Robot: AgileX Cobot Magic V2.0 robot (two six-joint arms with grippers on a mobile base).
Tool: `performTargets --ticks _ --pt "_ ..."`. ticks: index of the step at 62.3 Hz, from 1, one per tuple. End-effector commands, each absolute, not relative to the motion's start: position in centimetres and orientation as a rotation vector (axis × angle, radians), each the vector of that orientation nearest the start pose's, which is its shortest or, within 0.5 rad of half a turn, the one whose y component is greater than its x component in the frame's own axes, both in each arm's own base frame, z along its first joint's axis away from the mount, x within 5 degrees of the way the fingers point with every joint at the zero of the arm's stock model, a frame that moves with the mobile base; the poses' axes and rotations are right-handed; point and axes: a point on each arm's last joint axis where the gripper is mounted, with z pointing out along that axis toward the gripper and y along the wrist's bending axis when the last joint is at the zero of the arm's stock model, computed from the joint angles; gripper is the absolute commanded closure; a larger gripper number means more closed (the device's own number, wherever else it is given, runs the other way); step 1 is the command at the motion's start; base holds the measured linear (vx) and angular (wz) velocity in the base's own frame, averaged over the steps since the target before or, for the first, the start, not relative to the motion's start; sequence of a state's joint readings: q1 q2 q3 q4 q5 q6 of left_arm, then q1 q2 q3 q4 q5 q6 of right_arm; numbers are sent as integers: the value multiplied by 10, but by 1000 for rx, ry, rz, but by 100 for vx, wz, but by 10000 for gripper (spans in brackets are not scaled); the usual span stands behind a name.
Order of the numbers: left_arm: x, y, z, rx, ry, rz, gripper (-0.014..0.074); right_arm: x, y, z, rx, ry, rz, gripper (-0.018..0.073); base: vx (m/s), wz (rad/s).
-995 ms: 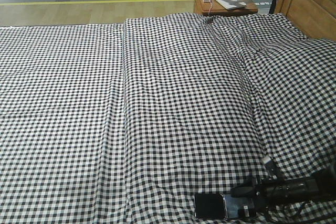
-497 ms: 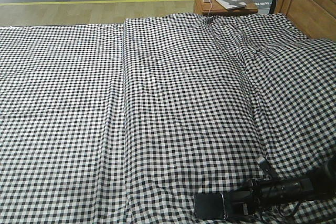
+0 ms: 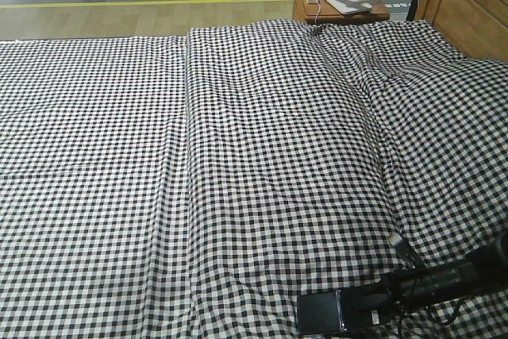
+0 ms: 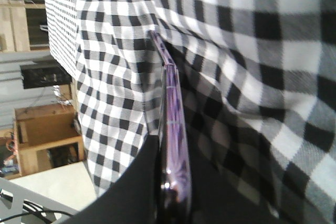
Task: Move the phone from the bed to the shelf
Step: 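Close the right gripper on the phone's edge, then lift the phone up off the bed with the right gripper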
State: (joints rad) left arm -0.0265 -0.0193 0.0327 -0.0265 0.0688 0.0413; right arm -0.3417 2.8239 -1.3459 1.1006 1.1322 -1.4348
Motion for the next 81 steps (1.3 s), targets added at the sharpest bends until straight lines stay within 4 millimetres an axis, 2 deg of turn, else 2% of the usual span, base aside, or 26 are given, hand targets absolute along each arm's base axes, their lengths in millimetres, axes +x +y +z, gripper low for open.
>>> performTargets --ticks 1,15,26,36,44,58,66,75,81 --pt "54 -1 212 14 1460 -24 595 338 -40 -68 -211 2587 1715 568 0 0" --pt "54 -1 212 14 1460 -24 595 355 -45 -31 -259 2595 1628 563 0 0" --pt "54 -1 212 14 1460 -24 595 367 -44 17 -309 2565 1535 563 0 0" --pt "54 -1 212 14 1460 -24 595 365 -23 68 -488 2476 1458 563 0 0" --pt "54 -1 212 14 1460 -24 595 364 -7 109 -565 2449 1398 563 0 0" --pt "54 -1 212 14 1460 -24 595 358 18 195 -698 2321 1257 563 0 0" --pt "54 -1 212 14 1460 -24 595 347 40 242 -773 2209 1212 562 0 0" --pt "54 -1 212 14 1460 -24 595 330 65 280 -855 2105 1198 561 0 0" --pt "54 -1 212 14 1460 -24 595 316 83 299 -931 2048 1193 562 0 0"
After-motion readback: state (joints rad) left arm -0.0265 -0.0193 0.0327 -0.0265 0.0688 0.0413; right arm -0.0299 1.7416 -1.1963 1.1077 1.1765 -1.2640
